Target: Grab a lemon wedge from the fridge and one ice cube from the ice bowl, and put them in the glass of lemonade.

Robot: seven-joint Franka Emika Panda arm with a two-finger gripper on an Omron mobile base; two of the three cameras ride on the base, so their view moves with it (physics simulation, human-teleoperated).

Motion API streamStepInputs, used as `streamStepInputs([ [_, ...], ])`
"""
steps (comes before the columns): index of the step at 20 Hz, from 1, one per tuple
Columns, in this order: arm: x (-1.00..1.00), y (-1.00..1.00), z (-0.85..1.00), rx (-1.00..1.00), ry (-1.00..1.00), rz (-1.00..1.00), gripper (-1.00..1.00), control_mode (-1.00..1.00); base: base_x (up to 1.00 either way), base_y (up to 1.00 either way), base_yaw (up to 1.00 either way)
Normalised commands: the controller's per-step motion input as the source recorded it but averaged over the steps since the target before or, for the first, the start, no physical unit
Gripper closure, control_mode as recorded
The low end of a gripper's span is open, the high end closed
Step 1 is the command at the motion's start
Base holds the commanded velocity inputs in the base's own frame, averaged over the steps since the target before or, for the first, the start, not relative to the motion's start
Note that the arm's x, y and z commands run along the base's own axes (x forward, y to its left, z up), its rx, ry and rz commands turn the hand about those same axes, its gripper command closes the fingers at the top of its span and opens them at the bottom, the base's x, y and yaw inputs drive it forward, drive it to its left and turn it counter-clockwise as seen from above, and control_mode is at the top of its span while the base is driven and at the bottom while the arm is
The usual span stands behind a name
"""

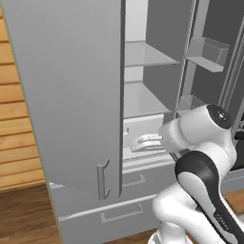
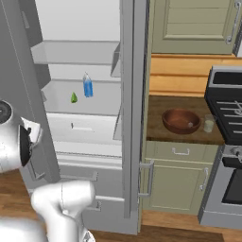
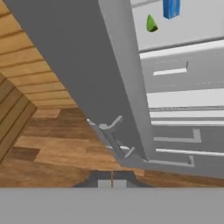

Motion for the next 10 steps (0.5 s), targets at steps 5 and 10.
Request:
streamStepInputs([
  [5, 0.36, -0.83, 0.99, 0.09, 0.19, -0.11, 1.0, -1.0, 0.0, 0.0, 0.0],
  [10, 0.81, -0.32, 0.29, 0.14, 0.27, -0.08, 1.0, -1.0, 0.0, 0.0, 0.0],
])
